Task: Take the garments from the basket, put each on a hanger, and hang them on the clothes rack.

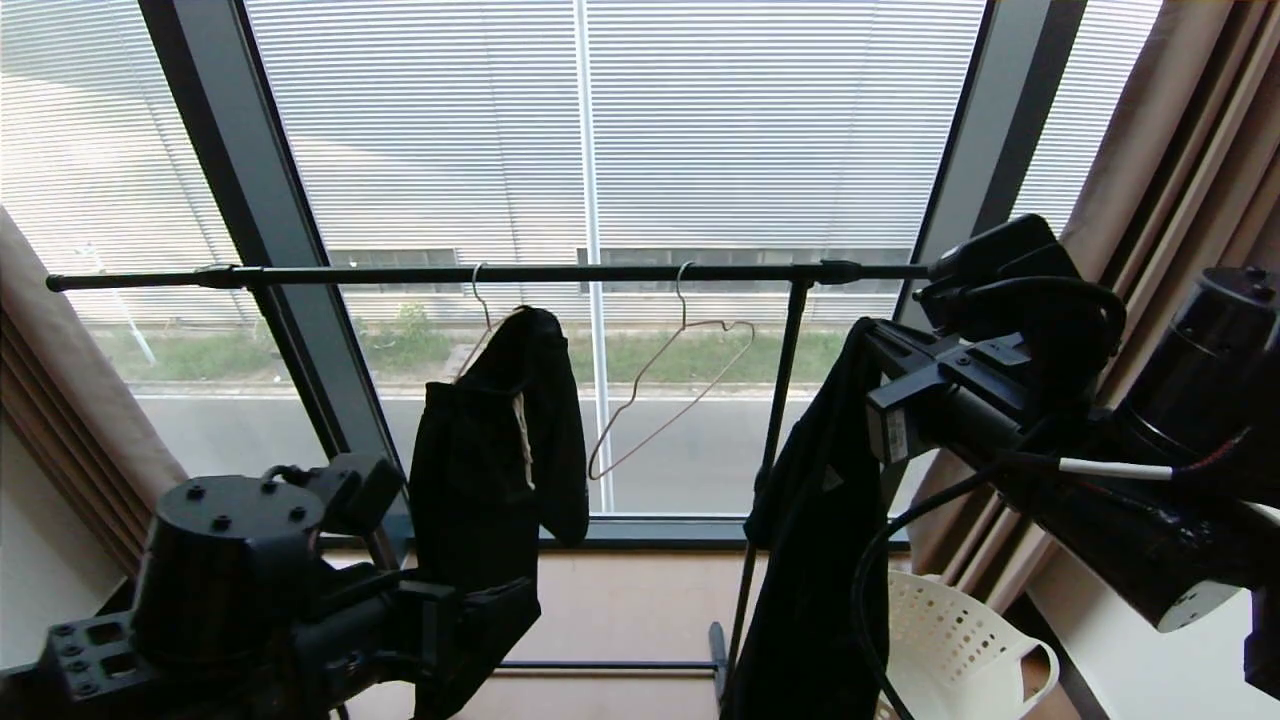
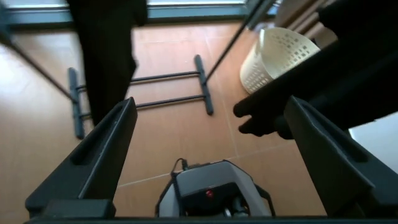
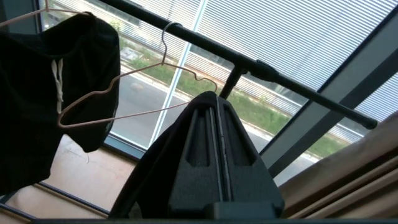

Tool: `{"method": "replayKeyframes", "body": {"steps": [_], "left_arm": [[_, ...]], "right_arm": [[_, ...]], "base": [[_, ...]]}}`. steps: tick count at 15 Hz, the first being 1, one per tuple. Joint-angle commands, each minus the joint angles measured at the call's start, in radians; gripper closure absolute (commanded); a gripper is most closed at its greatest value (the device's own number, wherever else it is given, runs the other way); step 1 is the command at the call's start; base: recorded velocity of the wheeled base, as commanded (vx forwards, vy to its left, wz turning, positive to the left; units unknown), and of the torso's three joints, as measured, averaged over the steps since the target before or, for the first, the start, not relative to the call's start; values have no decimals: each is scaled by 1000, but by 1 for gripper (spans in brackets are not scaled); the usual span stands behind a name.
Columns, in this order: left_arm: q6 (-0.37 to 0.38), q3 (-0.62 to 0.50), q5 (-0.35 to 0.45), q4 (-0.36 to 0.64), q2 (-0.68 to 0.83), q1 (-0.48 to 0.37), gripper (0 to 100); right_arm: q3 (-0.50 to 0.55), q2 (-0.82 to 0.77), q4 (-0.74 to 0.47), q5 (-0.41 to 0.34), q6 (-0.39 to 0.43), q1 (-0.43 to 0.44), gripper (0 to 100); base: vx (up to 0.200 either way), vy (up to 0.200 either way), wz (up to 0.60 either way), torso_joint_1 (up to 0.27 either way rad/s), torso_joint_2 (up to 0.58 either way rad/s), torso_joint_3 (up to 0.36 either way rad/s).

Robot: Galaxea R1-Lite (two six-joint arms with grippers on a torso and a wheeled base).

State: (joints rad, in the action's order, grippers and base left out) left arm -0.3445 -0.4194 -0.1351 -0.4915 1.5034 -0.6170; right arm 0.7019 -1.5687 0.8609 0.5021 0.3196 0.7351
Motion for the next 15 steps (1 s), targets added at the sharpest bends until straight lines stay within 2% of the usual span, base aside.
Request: {"method": "replayKeyframes", "body": {"steps": [1,3,5,6,9,10,15], "left_arm": [[-4,-82,0,-13,158,-64,0],[-8,-179,3,-16,261,-135,0],[-19,-249,2,-68,339,-181,0],[-22,-279,0,-99,367,-188,0],[-36,-338,-3,-110,417,-184,0],[-70,-352,0,-110,429,-184,0],[-73,-414,6,-110,448,-194,0]], "right_arm": [[14,-36,3,1,-8,17,100],[48,-85,3,22,-42,32,100],[71,-120,4,53,-54,46,100],[74,-134,4,52,-56,46,100],[82,-149,4,50,-82,47,100],[88,-149,3,52,-93,52,100],[85,-151,1,52,-99,83,100]], "base": [[0,0,0,0,0,0],[0,0,0,0,0,0],[0,0,0,0,0,0],[0,0,0,0,0,0],[0,0,0,0,0,0],[0,0,0,0,0,0],[0,0,0,0,0,0]]}}
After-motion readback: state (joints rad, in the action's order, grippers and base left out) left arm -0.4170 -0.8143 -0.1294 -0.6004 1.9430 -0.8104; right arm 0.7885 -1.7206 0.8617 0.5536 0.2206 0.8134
